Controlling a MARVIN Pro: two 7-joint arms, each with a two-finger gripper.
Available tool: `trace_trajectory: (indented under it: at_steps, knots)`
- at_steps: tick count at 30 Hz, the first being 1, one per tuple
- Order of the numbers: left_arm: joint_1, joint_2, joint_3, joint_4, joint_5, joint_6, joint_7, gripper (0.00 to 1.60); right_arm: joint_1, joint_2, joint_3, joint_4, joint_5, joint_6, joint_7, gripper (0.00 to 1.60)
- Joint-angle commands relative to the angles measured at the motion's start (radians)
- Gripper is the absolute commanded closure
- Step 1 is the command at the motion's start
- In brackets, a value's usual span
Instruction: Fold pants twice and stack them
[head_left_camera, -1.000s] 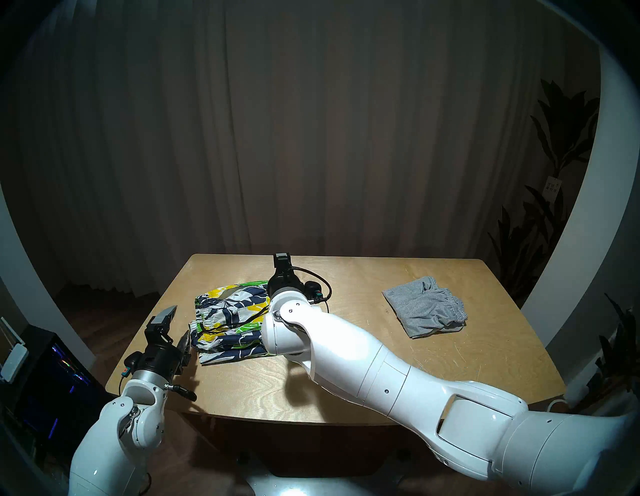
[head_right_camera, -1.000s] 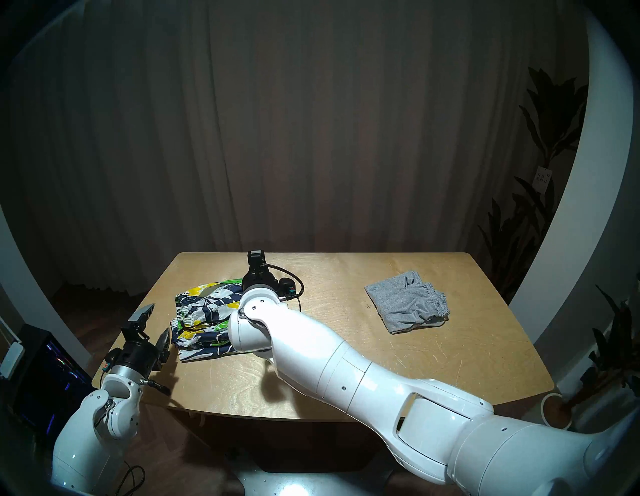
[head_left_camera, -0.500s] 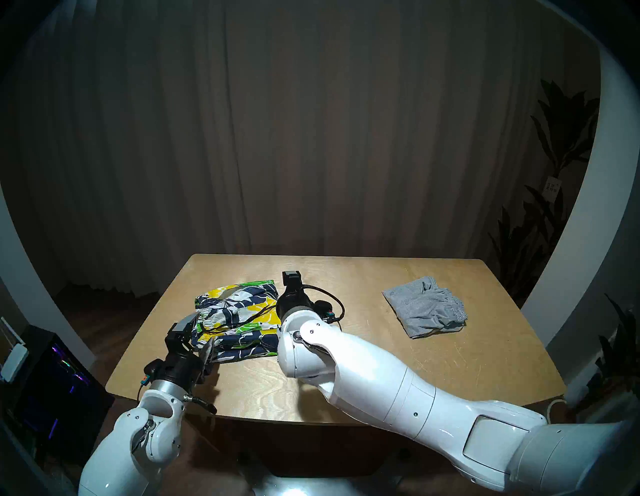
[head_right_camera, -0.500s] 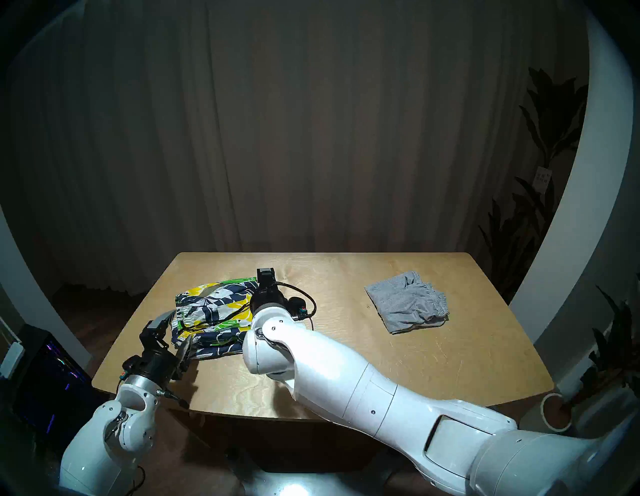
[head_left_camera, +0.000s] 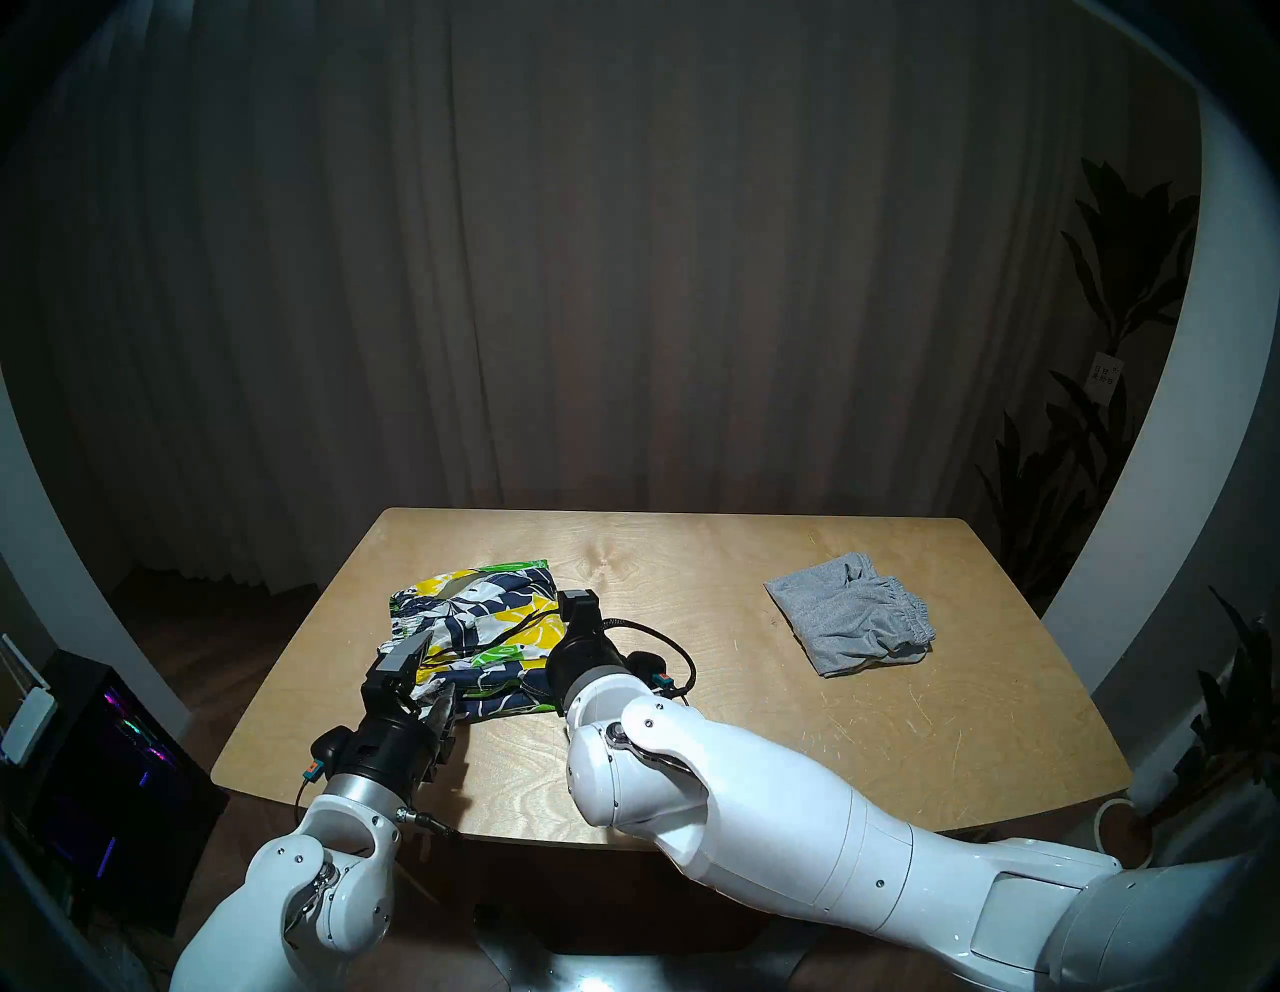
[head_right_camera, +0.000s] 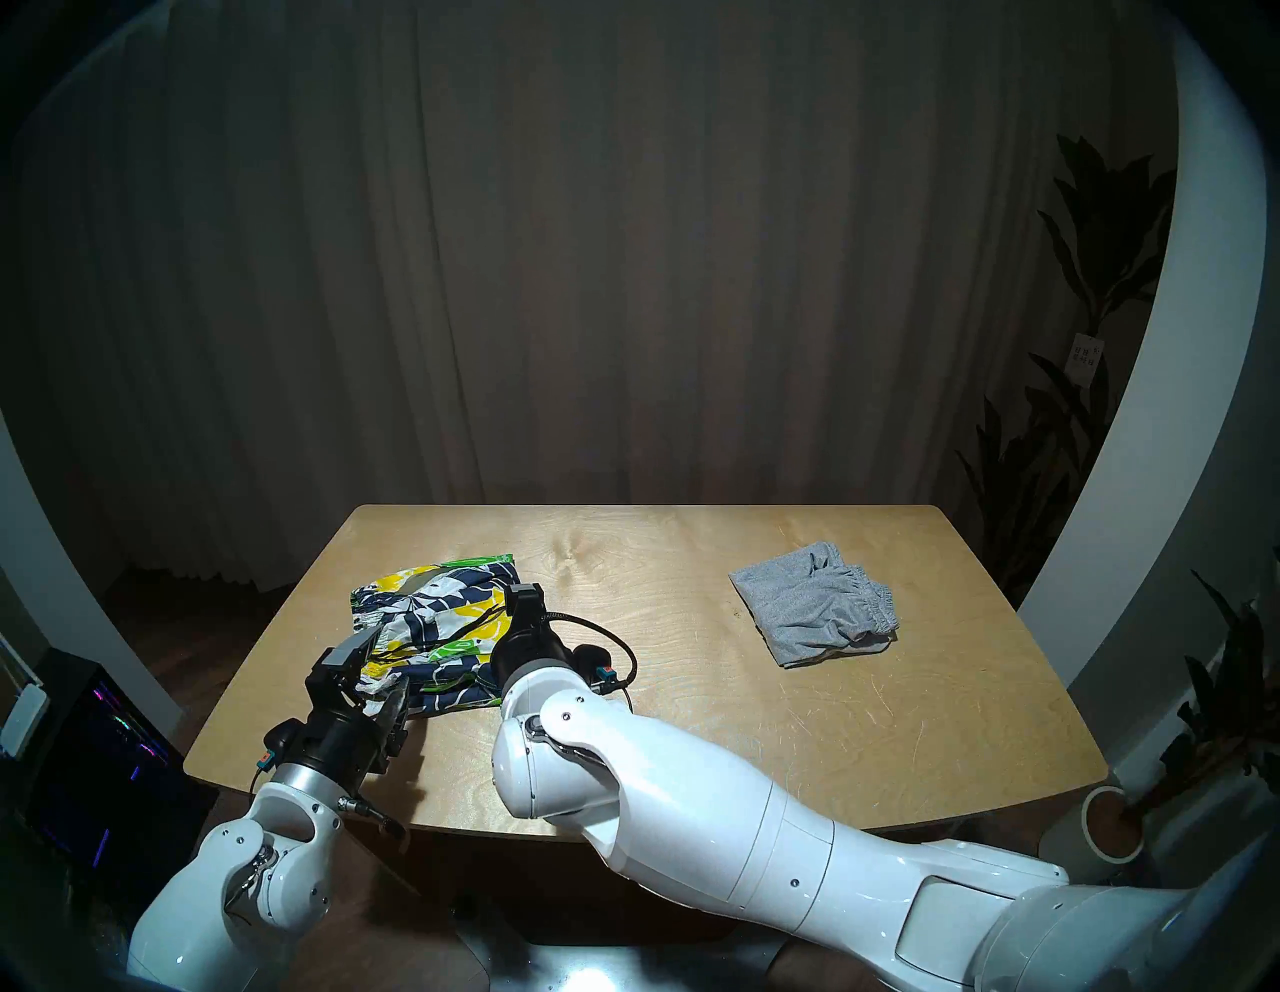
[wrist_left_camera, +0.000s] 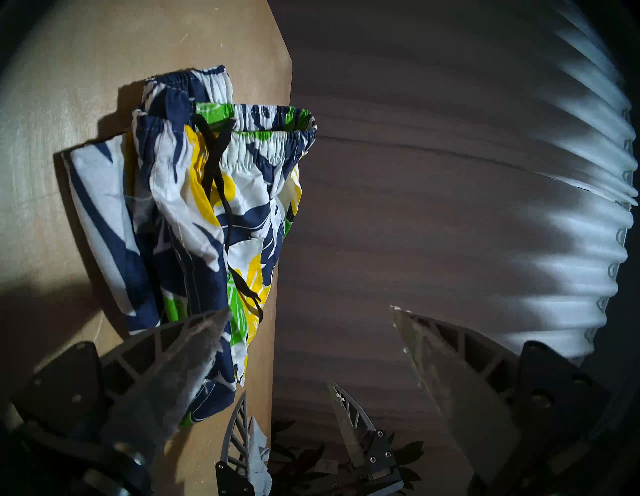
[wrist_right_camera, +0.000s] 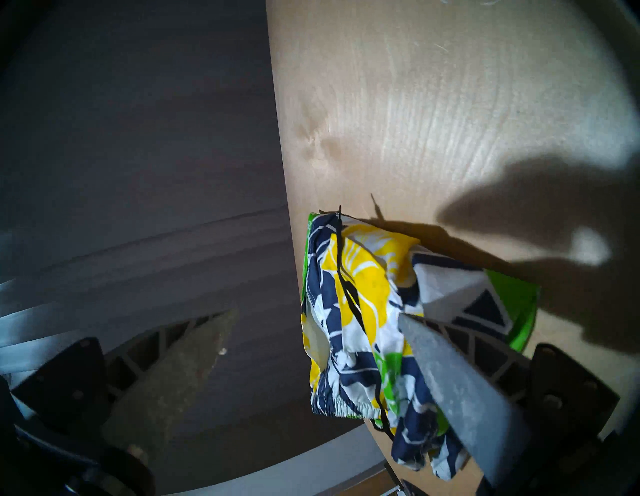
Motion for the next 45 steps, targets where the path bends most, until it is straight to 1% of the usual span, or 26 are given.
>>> trace_trajectory:
  at_steps: [1, 2, 4, 5, 6, 10, 14, 19, 22, 24, 25, 26, 29, 30, 32, 33, 36, 37, 41, 43, 44, 45]
  knots:
    - [0.041, 0.009, -0.01, -0.048, 0.051, -0.055, 0.023, 0.0, -0.034, 0.073, 0.023, -0.12, 0.004, -0.013, 0.011, 0.0]
    - [0.046, 0.011, -0.012, -0.049, 0.056, -0.061, 0.029, 0.0, -0.035, 0.078, 0.026, -0.119, 0.006, -0.014, 0.013, 0.0]
    - [0.061, 0.015, -0.019, -0.048, 0.075, -0.085, 0.048, 0.0, -0.047, 0.101, 0.032, -0.158, 0.013, -0.018, 0.013, 0.0]
    - [0.067, 0.015, -0.022, -0.05, 0.078, -0.091, 0.053, 0.0, -0.05, 0.106, 0.033, -0.159, 0.015, -0.018, 0.014, 0.0]
    - [0.074, 0.016, -0.028, -0.051, 0.087, -0.104, 0.063, 0.0, -0.058, 0.12, 0.035, -0.185, 0.019, -0.019, 0.013, 0.0]
    - [0.093, 0.023, -0.046, -0.061, 0.117, -0.144, 0.099, 0.0, -0.078, 0.152, 0.038, -0.229, 0.031, -0.018, 0.014, 0.0]
    - [0.106, 0.018, -0.055, -0.084, 0.128, -0.179, 0.14, 0.0, -0.1, 0.188, 0.041, -0.286, 0.045, -0.018, 0.014, 0.0]
    - [0.112, 0.016, -0.052, -0.117, 0.139, -0.212, 0.206, 0.0, -0.125, 0.229, 0.048, -0.344, 0.061, -0.02, 0.016, 0.0]
    - [0.111, 0.023, -0.052, -0.14, 0.149, -0.23, 0.261, 0.0, -0.141, 0.266, 0.049, -0.38, 0.066, -0.019, 0.017, 0.0]
    - [0.105, 0.035, -0.053, -0.159, 0.165, -0.246, 0.315, 0.0, -0.155, 0.297, 0.057, -0.421, 0.076, -0.022, 0.015, 0.0]
    - [0.1, 0.037, -0.054, -0.165, 0.163, -0.248, 0.334, 0.0, -0.151, 0.301, 0.057, -0.417, 0.074, -0.016, 0.017, 0.0]
    - [0.095, 0.043, -0.056, -0.175, 0.165, -0.256, 0.372, 0.0, -0.156, 0.32, 0.062, -0.442, 0.08, -0.017, 0.012, 0.0]
    - [0.078, 0.064, -0.059, -0.182, 0.156, -0.264, 0.43, 0.0, -0.157, 0.352, 0.073, -0.475, 0.097, -0.008, -0.003, 0.0]
    - [0.071, 0.078, -0.06, -0.182, 0.15, -0.259, 0.454, 0.0, -0.151, 0.359, 0.076, -0.476, 0.101, -0.003, -0.01, 0.0]
    - [0.053, 0.089, -0.061, -0.182, 0.139, -0.258, 0.505, 0.0, -0.125, 0.356, 0.073, -0.445, 0.1, 0.018, -0.02, 0.0]
    - [0.024, 0.091, -0.067, -0.175, 0.122, -0.24, 0.574, 0.0, -0.081, 0.339, 0.052, -0.387, 0.083, 0.052, -0.038, 0.0]
    - [0.024, 0.091, -0.067, -0.175, 0.122, -0.24, 0.574, 0.0, -0.081, 0.339, 0.052, -0.387, 0.083, 0.052, -0.038, 0.0]
    - [0.002, 0.092, -0.062, -0.152, 0.107, -0.232, 0.577, 0.0, -0.04, 0.273, 0.034, -0.296, 0.075, 0.086, -0.044, 0.0]
    - [0.002, 0.092, -0.062, -0.152, 0.107, -0.232, 0.577, 0.0, -0.04, 0.273, 0.034, -0.296, 0.075, 0.086, -0.044, 0.0]
    - [-0.006, 0.095, -0.059, -0.148, 0.103, -0.226, 0.585, 0.0, -0.025, 0.258, 0.025, -0.286, 0.071, 0.088, -0.062, 0.0]
    - [-0.011, 0.094, -0.058, -0.145, 0.099, -0.223, 0.588, 0.0, -0.014, 0.236, 0.018, -0.251, 0.067, 0.099, -0.059, 0.0]
    - [-0.013, 0.092, -0.058, -0.143, 0.094, -0.221, 0.589, 0.0, -0.002, 0.232, 0.009, -0.236, 0.07, 0.107, -0.057, 0.0]
